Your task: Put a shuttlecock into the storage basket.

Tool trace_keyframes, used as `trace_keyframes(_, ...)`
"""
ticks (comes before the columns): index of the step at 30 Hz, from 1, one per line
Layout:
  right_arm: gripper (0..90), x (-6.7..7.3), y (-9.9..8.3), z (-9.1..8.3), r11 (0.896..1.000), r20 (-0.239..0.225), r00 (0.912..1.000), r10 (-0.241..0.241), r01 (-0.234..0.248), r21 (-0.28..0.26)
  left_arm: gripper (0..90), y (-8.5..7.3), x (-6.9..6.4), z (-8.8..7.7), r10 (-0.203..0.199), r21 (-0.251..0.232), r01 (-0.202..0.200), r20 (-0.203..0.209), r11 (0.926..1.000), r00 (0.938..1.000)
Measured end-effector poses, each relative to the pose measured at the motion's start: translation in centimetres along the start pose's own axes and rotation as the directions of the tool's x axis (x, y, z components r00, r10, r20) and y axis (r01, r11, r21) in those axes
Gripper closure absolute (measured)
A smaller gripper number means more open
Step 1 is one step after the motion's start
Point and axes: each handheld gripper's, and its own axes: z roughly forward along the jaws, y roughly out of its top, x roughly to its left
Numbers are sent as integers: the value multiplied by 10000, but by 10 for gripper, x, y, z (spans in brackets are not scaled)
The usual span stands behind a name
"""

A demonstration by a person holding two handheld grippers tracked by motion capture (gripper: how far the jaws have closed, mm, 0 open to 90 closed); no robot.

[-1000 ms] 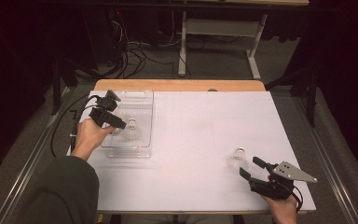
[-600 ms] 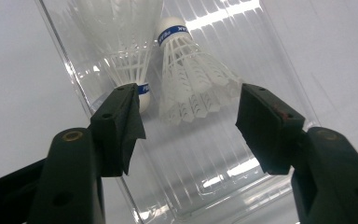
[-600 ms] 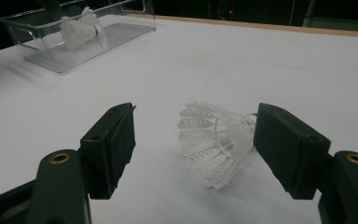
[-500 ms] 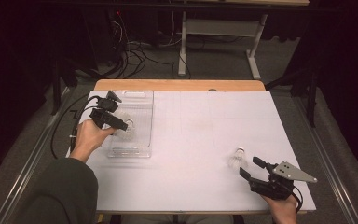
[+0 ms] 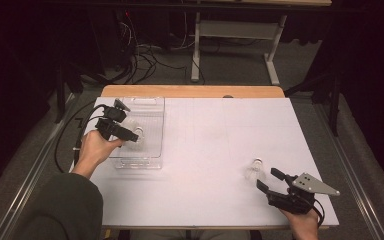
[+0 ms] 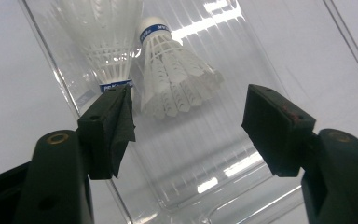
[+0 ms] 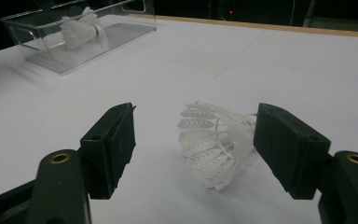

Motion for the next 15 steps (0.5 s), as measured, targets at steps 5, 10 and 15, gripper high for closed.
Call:
trace_keyframes(5,300,0,0,0,10000,-6,10000,11,-11,-21,338,-3,-4,-4,181,-165,-179,72,9997,9998)
trace_keyframes(10,300,0,0,-1,10000,-4,10000,3,-3,-39,347,-6,-10,-8,382,-290,-376,200,9989,9991)
trace_keyframes(15,299,0,0,0,10000,-15,10000,-15,15,-15,348,-8,-15,-12,538,-464,-524,294,9975,9981)
